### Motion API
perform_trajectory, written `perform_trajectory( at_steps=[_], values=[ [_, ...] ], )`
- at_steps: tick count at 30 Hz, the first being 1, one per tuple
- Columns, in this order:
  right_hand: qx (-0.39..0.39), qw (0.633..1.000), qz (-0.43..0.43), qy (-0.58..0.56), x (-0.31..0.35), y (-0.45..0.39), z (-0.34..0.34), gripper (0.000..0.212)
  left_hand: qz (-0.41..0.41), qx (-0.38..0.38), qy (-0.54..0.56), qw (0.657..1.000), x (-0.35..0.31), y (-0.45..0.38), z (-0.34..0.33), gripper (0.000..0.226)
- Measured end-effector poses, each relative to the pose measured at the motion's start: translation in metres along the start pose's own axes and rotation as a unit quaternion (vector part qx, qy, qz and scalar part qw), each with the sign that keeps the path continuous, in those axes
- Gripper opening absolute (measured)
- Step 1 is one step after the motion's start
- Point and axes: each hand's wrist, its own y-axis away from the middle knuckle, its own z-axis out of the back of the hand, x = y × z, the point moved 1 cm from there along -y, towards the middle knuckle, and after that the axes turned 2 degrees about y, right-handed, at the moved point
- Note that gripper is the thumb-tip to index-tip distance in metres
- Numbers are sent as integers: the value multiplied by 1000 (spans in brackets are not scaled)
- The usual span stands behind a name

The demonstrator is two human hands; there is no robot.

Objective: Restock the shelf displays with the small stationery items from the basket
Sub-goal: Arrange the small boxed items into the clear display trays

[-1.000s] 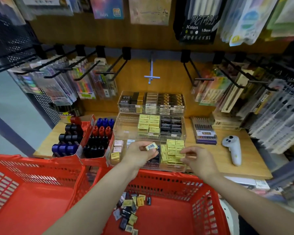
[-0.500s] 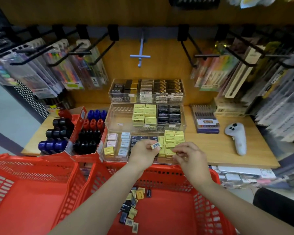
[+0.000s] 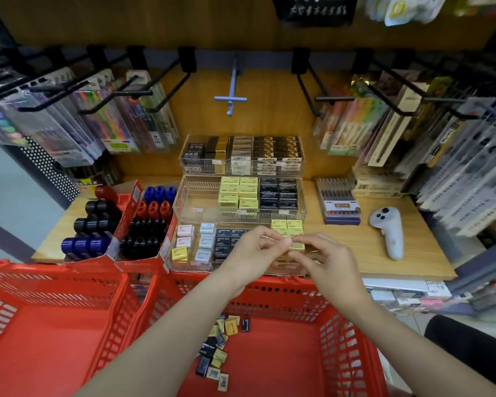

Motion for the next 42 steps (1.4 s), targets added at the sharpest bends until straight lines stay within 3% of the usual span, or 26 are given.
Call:
perform_trajectory(
  at_steps=[3, 5, 11, 28, 31, 34, 36, 38, 42],
  values=[
    [-30, 995, -97, -2, -14, -1, 13, 28, -46, -41, -162, 985, 3, -2, 7, 29],
    [-25, 991, -128, 17, -23, -4, 17, 25, -64, -30, -254, 964, 9, -5, 12, 48],
    [-11, 985, -152, 76, -37, -7, 7, 29, -39, -22, -287, 957, 21, -13, 7, 66],
    [-77, 985, -112, 106, -34, -1, -11, 29, -60, -86, -262, 959, 28, -17, 1, 61],
    [-111, 982, -36, 149, -25, 14, -10, 28, -126, -99, -273, 948, 21, -3, 3, 57],
    [13, 984, 22, 176, -27, 53, -36, 14, -215, -110, -359, 901, 37, 32, 16, 22],
    [119, 978, -19, 170, -37, 74, -59, 14, -171, -64, -413, 892, 66, 53, 31, 13],
    [195, 964, -99, 152, -51, 86, -81, 22, -45, -12, -435, 899, 108, 67, 48, 19],
    [266, 931, -180, 174, -84, 100, -121, 40, 152, 1, -389, 909, 185, 80, 68, 35]
  ],
)
